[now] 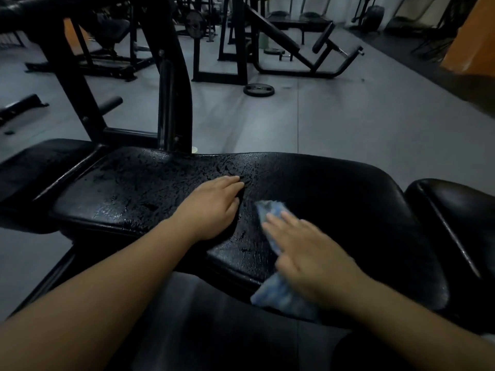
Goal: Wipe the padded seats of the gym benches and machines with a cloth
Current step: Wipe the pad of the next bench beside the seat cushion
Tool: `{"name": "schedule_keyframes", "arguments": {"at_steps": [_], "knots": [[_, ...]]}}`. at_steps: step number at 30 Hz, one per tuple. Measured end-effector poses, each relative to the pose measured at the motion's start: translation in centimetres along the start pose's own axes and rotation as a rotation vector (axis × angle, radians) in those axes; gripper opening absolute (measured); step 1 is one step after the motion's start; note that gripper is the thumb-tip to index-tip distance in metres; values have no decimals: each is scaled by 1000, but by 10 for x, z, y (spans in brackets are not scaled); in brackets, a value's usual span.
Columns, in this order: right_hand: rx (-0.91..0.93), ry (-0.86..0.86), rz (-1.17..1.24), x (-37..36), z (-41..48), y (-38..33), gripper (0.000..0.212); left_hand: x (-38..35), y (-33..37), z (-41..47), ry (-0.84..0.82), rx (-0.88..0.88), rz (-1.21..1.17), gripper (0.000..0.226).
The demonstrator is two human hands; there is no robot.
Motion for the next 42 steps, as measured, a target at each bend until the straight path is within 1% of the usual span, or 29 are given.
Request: {"name": "schedule_keyframes", "arguments": {"at_steps": [2,4,5,6,8,9,11,13,15,17,18,19,20,22,23,24,26,27,29,30,32,34,35,37,39,40,42], "knots": [[-166,50,0,10,30,32,78,5,1,-3,31,32,-16,64],[-271,83,-22,12,63,30,71,8,2,-3,53,63,-28,63],[-273,89,-24,9,75,17,69,9,0,-4,72,84,-31,62],[-235,94,-23,4,77,-1,70,10,-3,-4,92,108,-34,61],[-75,80,-14,-5,55,-36,80,11,-8,-5,104,143,-26,61],[2,79,-1,-6,36,-46,86,10,-9,-6,101,152,-18,62],[60,38,22,-7,6,-40,90,9,-8,-7,100,149,-6,63],[0,12,0,-4,8,-11,90,9,-6,-7,93,144,8,63],[-111,35,-37,3,38,14,81,7,-6,-7,89,151,19,64],[-214,75,-30,6,72,14,71,5,-5,-6,74,145,22,64],[-235,96,-20,6,83,5,70,5,-5,-6,64,138,22,65],[-217,112,-3,5,88,-8,70,7,-6,-5,52,120,22,66],[-155,100,9,1,84,-23,73,9,-9,-4,30,91,23,67],[29,55,28,-5,55,-51,81,11,-19,-3,-33,1,42,72],[87,27,38,-6,38,-55,87,12,-24,-4,-53,-47,69,75],[91,1,41,-6,28,-49,92,12,-30,-6,-67,-78,96,76],[-16,2,37,1,35,-21,95,8,-41,-8,-84,-81,93,70],[-90,24,31,6,47,-9,91,6,-43,-9,-80,-70,69,67],[-204,65,21,12,74,-6,82,5,-45,-9,-51,-43,48,70],[-214,70,4,11,83,-15,81,6,-46,-8,-39,-29,48,75],[-111,50,-31,3,80,-44,83,7,-49,-9,-32,-5,41,81],[-8,-14,-17,-5,54,-66,91,6,-49,-11,-52,3,31,77],[-10,-48,5,-7,42,-65,94,6,-49,-12,-60,1,26,74],[-99,-62,30,-4,36,-42,97,6,-48,-14,-68,-14,14,71],[-237,-11,9,6,59,-13,99,6,-50,-14,-71,-24,1,69],[-299,14,-1,10,77,-3,99,6,-51,-15,-68,-26,-5,69],[-378,34,4,12,108,-8,91,8,-52,-15,-52,-38,-13,69]]}}
Point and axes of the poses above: each hand's wrist, its own z-axis towards the middle knuckle, its own x-axis out of the back of the hand, y = z × x, the point moved 8 cm from there along z, towards the middle knuckle, and after that the axes turned 5 degrees about -y, right-handed, at the moved point
